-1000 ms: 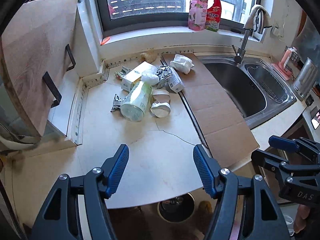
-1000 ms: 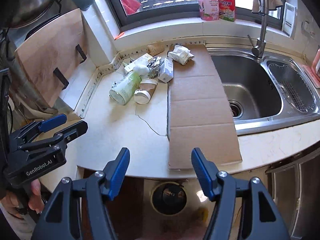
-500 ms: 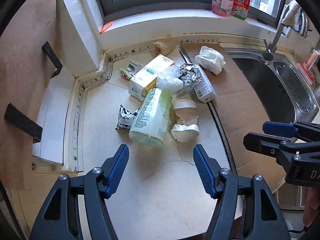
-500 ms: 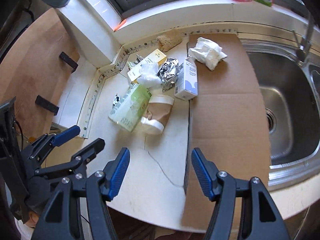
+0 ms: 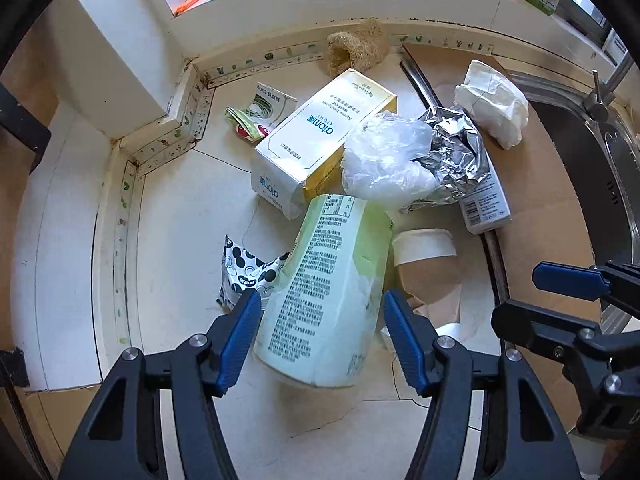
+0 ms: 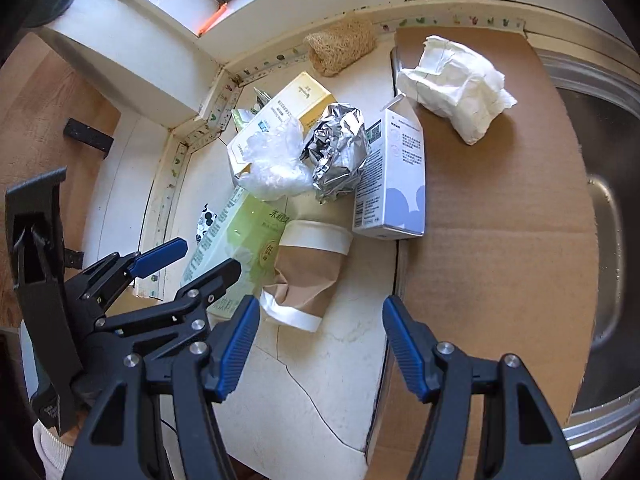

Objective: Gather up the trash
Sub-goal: 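Grasp the green-labelled plastic bottle with the left gripper while the right gripper grasps the brown paper cup, then carry the bottle and paper cup down over the black trash bin, then open both grippers to drop the bottle and cup into the bin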

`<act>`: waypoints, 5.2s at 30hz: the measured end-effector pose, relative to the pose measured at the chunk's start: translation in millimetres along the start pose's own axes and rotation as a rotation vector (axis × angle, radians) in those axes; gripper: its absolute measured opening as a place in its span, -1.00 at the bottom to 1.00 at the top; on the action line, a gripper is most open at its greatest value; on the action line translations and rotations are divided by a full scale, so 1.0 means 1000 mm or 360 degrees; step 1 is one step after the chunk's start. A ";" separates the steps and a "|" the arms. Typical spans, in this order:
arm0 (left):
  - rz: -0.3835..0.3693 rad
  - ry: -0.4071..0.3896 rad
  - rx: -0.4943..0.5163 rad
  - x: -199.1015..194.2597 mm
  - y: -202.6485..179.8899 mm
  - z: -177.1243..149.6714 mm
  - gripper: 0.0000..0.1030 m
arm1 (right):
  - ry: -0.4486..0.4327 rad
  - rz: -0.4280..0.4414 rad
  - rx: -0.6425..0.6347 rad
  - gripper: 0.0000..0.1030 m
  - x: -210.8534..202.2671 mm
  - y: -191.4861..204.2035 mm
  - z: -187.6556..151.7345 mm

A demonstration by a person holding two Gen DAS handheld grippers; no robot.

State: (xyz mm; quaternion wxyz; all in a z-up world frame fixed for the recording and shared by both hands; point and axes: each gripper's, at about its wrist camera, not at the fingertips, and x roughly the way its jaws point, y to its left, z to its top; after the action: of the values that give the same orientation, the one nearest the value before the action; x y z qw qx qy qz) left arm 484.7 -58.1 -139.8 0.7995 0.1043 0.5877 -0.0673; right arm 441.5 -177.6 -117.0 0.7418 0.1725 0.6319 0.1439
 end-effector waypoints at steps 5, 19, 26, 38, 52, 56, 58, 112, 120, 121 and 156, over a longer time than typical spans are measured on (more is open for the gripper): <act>-0.0026 0.0025 -0.0023 0.016 0.004 0.006 0.18 | 0.0050 -0.0001 -0.0006 0.25 0.017 0.000 0.007; -0.0087 0.0033 -0.0076 0.034 0.012 0.003 0.26 | 0.0088 0.0031 0.0074 0.25 0.036 -0.006 0.022; -0.0103 0.0049 -0.0168 0.041 0.019 -0.004 0.19 | 0.0103 0.0040 0.0040 0.25 0.037 0.000 0.021; -0.0198 -0.0045 -0.0410 0.005 0.048 -0.049 0.19 | 0.0153 -0.0018 0.0001 0.25 0.063 0.024 0.021; -0.0252 -0.0137 -0.0628 -0.027 0.083 -0.124 0.19 | 0.0052 -0.0323 -0.0239 0.01 0.078 0.065 0.005; -0.0258 -0.0150 -0.0635 -0.034 0.086 -0.141 0.19 | 0.0024 -0.0336 -0.0279 0.00 0.073 0.072 -0.007; -0.0269 -0.0158 -0.0639 -0.038 0.086 -0.151 0.19 | 0.0006 -0.0326 -0.0282 0.00 0.068 0.074 -0.015; -0.0418 0.0221 -0.0410 0.020 -0.053 -0.438 0.19 | 0.0219 -0.0123 -0.0176 0.01 0.038 -0.010 -0.378; -0.0463 0.0277 -0.0397 0.106 -0.059 -0.465 0.20 | 0.0327 -0.0126 -0.0096 0.02 0.136 -0.054 -0.388; -0.0474 0.0283 -0.0384 0.120 -0.059 -0.467 0.20 | 0.0336 -0.0119 -0.0078 0.02 0.151 -0.063 -0.387; -0.0427 0.0377 -0.0396 0.196 -0.047 -0.481 0.75 | 0.0400 -0.0227 0.0136 0.16 0.221 -0.115 -0.412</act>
State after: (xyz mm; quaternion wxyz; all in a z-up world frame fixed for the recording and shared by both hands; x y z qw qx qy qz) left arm 87.7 18.0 -469.0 0.7155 -0.0670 0.6899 -0.0873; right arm 69.4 -155.0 -421.9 0.6571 0.1392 0.7360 0.0843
